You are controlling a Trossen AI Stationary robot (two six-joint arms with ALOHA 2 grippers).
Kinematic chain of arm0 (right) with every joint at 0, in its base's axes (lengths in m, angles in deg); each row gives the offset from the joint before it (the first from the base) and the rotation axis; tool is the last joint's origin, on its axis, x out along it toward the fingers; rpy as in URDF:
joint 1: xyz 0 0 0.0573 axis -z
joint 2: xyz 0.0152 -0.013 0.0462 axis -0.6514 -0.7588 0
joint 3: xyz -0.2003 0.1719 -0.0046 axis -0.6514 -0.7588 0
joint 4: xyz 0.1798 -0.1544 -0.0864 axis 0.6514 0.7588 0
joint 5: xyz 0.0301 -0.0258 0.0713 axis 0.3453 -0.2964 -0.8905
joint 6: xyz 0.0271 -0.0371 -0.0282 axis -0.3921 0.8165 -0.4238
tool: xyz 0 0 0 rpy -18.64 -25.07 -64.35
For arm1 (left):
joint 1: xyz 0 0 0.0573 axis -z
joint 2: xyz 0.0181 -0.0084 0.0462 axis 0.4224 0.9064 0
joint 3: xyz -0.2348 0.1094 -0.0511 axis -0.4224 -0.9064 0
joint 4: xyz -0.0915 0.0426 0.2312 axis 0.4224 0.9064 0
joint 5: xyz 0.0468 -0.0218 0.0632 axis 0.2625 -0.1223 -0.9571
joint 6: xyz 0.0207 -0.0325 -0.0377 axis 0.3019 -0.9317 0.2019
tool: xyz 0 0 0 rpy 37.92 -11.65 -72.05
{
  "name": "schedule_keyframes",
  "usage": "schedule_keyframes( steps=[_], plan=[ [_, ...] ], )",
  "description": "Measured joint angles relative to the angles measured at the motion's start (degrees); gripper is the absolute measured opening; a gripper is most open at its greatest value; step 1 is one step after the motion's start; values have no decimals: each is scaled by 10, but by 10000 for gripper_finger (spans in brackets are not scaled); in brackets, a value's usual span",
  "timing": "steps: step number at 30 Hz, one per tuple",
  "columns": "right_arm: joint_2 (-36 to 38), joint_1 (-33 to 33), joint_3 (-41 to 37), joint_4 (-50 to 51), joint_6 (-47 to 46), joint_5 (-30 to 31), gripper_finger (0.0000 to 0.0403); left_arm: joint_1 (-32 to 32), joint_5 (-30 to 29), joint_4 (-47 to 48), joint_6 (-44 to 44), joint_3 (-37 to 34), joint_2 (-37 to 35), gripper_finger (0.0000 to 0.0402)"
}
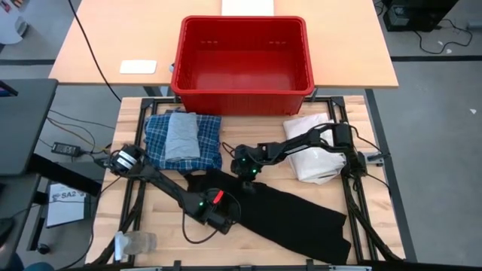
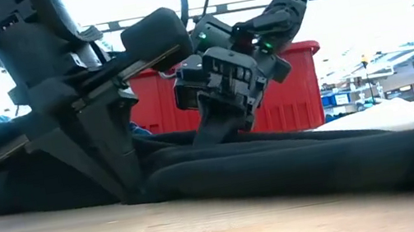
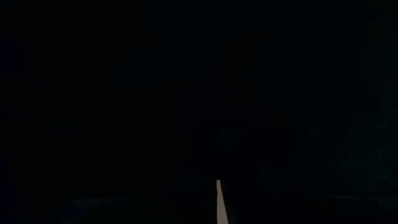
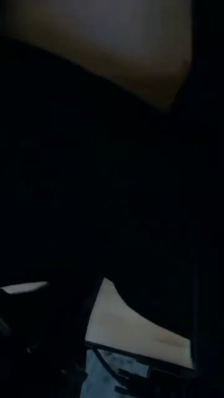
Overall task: Fold Laundry from Bin
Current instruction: Fold the black shirt
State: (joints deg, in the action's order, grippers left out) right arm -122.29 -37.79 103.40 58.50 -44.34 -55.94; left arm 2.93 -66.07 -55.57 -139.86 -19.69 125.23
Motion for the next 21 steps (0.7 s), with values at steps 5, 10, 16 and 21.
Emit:
schedule_keyframes(
  steps=[5, 10, 16, 21],
  plan=[
    [-2, 4, 1, 27, 15, -12, 20, 1, -53, -15, 92, -2, 1, 4],
    [24, 19, -3, 104, 19, -61, 20, 1, -58, -30, 151, 1, -2, 3],
    [133, 26, -3, 220, 49, -47, 18, 2, -65, 16, 259, 67, -12, 2],
    [228, 29, -4, 251, 48, -25, 18, -2, -94, 102, 365, 171, -19, 2]
  ],
)
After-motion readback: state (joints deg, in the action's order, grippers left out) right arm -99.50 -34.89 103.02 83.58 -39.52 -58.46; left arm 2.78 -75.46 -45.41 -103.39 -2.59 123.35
